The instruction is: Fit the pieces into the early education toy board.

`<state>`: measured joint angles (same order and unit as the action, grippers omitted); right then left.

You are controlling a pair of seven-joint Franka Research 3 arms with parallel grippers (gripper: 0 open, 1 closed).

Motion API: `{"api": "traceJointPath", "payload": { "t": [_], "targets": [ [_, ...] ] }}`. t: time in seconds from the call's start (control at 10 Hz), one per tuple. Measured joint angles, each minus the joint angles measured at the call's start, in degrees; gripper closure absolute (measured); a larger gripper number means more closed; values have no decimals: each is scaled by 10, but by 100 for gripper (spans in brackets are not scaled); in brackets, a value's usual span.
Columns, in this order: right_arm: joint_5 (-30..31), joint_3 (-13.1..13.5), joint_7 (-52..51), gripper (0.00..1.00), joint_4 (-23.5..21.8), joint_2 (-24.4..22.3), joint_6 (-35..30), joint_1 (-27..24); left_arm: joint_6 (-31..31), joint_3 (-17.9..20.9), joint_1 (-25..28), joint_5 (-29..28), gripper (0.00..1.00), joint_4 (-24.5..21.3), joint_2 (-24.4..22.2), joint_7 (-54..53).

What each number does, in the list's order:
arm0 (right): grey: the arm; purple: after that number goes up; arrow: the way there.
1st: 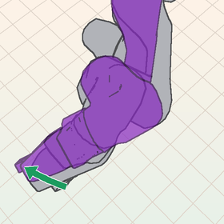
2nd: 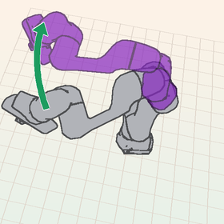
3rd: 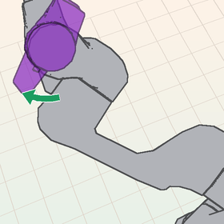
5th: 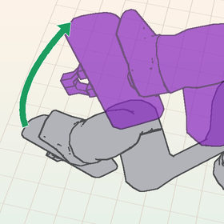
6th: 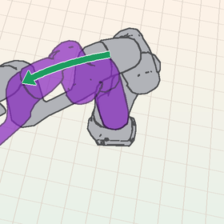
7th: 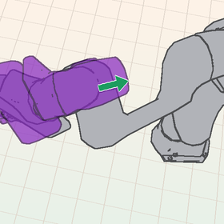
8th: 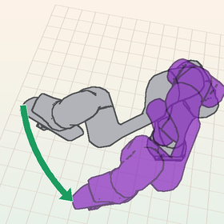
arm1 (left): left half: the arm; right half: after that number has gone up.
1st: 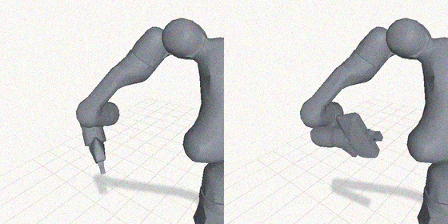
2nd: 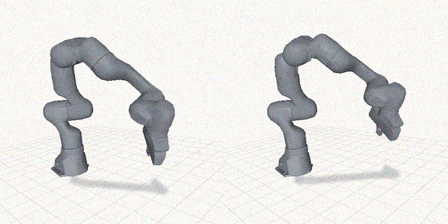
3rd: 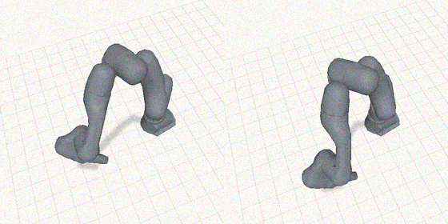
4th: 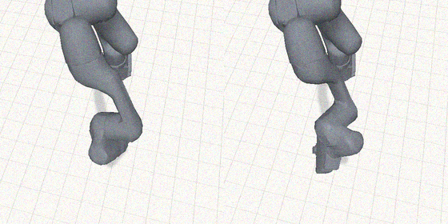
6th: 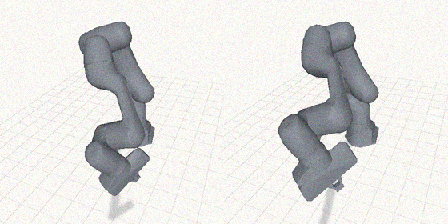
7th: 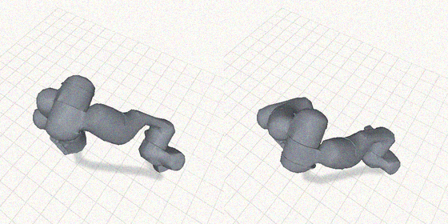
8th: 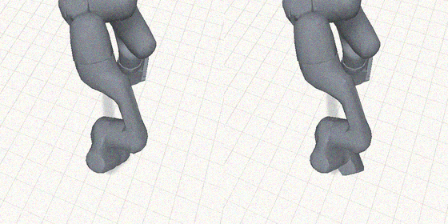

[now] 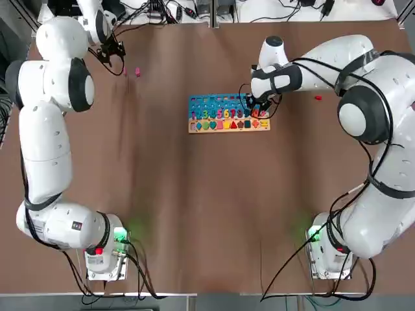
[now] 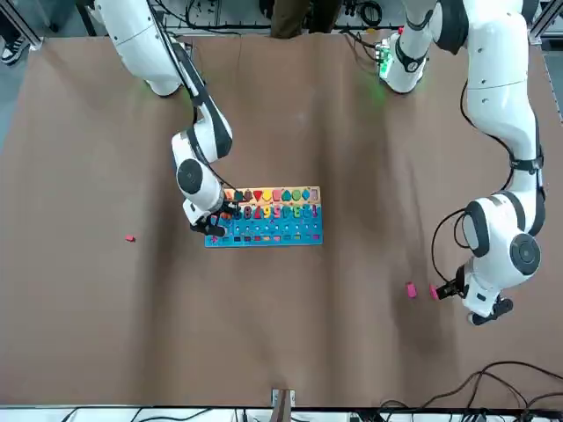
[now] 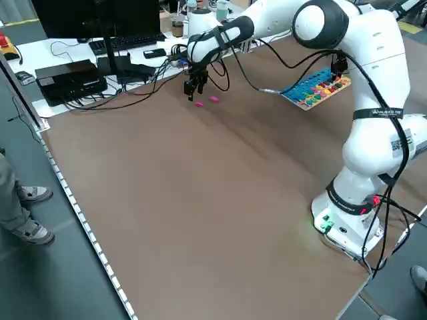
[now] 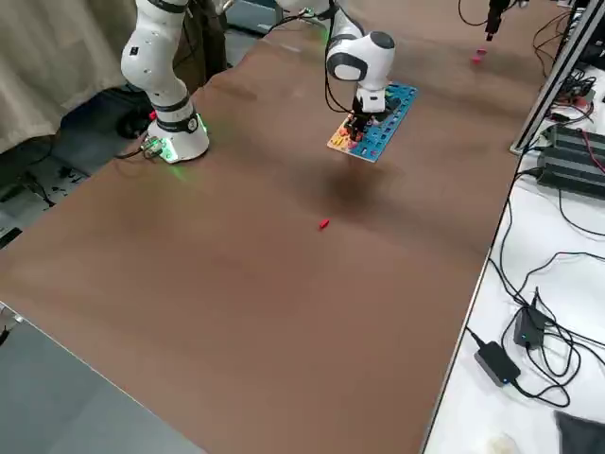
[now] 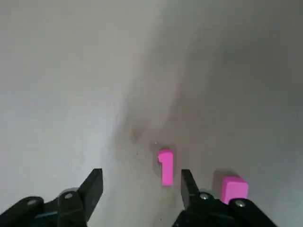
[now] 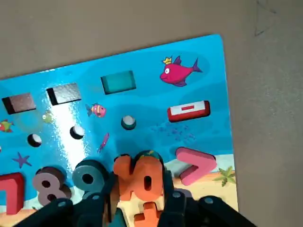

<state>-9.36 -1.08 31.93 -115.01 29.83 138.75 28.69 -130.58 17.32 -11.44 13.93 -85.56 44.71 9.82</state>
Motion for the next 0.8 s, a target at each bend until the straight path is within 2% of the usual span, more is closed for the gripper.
{"api": "traceJointPath", "payload": {
  "t": [0.3, 0.8],
  "targets": [
    [0, 0, -18, 59, 0, 0, 2, 0, -9, -15, -2, 0, 29, 6, 13, 42],
    [0, 0, -30, 59, -3, 0, 12, 0, -21, -21, -2, 0, 33, 10, 33, 50]
  ]
}}
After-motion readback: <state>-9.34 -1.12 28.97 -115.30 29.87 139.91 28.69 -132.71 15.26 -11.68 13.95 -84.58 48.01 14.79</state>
